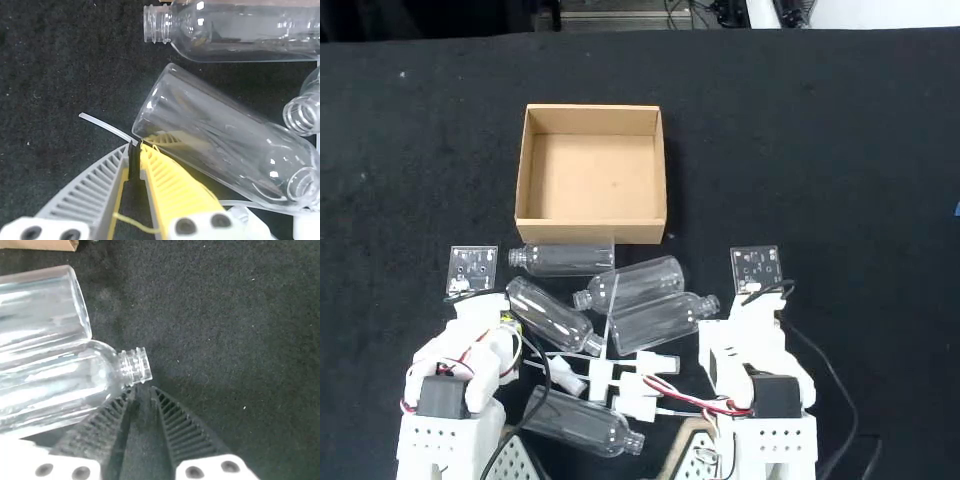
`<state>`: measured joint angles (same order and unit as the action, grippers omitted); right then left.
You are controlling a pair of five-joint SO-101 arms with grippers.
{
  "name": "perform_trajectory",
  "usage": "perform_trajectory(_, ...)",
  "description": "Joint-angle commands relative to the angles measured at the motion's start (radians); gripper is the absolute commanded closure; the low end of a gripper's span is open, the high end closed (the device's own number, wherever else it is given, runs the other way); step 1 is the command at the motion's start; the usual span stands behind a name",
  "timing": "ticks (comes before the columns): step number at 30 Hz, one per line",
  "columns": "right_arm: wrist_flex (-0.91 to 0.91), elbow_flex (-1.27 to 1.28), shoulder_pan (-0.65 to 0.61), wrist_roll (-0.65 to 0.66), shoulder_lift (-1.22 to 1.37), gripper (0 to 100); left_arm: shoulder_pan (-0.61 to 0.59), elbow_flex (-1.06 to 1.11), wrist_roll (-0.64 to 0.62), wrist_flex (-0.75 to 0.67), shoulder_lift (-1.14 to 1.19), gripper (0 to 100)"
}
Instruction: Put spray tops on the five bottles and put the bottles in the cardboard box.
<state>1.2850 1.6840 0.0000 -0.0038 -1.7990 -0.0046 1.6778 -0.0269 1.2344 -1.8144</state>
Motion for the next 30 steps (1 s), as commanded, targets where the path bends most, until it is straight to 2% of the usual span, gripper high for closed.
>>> perform_trajectory(1,0.021,-0.001,-0.017,0.002,-0.094,98.7,0.008,0.021,0.0,0.0,-0.009,97)
perform_trajectory(15,0.021,-0.001,-0.017,0.002,-0.094,98.7,0.042,0.021,0.005,0.0,-0.009,97)
perform_trajectory(17,0.021,-0.001,-0.017,0.002,-0.094,98.7,0.018,0.021,0.006,0.035,-0.009,97)
perform_trajectory(20,0.021,-0.001,-0.017,0.002,-0.094,98.7,-0.101,0.01,0.025,0.012,-0.009,97)
perform_trajectory(22,0.021,-0.001,-0.017,0.002,-0.094,98.7,-0.206,-0.008,0.112,-0.051,-0.009,97)
perform_trajectory(25,0.021,-0.001,-0.017,0.002,-0.094,98.7,-0.331,-0.041,0.348,-0.127,-0.009,97)
perform_trajectory(28,0.021,-0.001,-0.017,0.002,-0.094,98.7,-0.378,-0.074,0.578,-0.138,-0.009,97)
perform_trajectory(30,0.021,-0.001,-0.017,0.002,-0.094,98.7,-0.387,-0.111,0.658,-0.135,-0.009,97)
